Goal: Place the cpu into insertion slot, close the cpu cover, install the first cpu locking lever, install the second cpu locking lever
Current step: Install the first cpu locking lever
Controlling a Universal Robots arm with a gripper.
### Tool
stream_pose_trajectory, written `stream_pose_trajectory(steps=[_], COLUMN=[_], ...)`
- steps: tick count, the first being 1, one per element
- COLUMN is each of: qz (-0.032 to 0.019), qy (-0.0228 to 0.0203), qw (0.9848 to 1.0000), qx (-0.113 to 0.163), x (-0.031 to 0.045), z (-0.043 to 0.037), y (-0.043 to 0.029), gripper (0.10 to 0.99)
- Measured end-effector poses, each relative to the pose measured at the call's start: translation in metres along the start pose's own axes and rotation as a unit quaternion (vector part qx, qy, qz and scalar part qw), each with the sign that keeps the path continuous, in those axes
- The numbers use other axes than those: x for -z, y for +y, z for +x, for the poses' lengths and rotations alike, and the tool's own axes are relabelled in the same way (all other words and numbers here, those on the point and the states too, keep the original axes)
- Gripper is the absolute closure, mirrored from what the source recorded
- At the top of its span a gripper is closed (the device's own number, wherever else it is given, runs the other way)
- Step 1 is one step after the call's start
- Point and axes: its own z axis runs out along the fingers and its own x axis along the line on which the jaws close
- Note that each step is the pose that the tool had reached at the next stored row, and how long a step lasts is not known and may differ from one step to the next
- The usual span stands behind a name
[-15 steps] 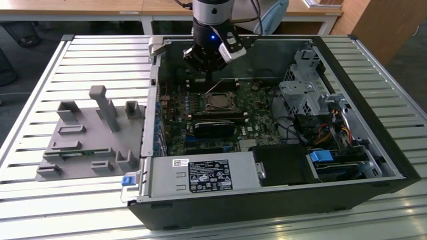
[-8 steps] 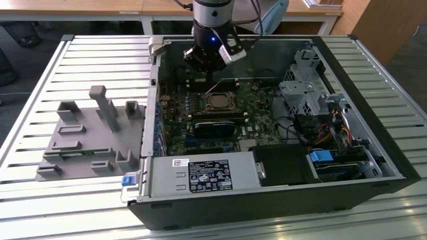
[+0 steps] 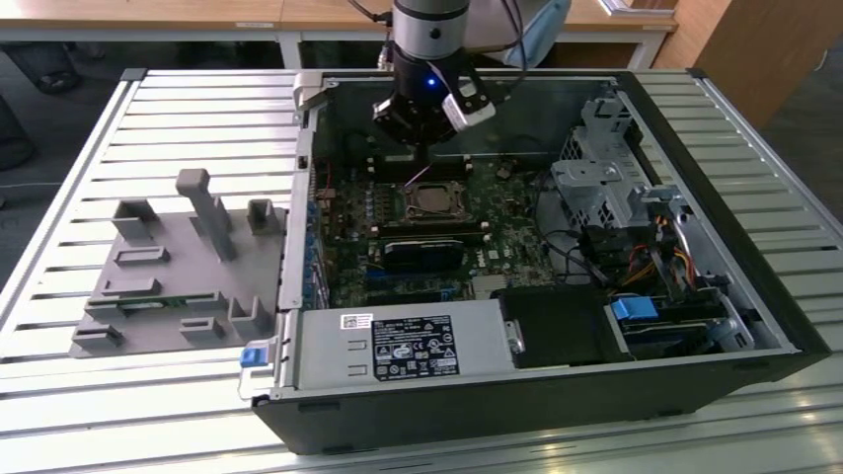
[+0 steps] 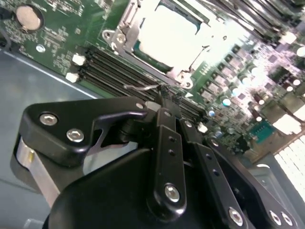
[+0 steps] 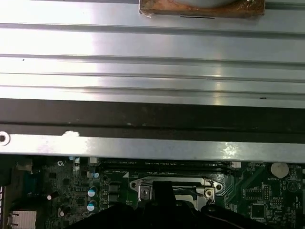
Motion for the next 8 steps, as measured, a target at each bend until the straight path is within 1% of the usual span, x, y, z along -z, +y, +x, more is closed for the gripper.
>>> stream_pose_trajectory(steps=[4,8], qz=[-0.0013,-0.0013], qy=[0.0001,0.0000], qw=[1.0000,1.0000], qx=[0.000,0.000], x=[-0.0036,-0.0058], z=[-0.0045,-0.0059], y=[-0.0001,0.0009], gripper=[0.980,0.980])
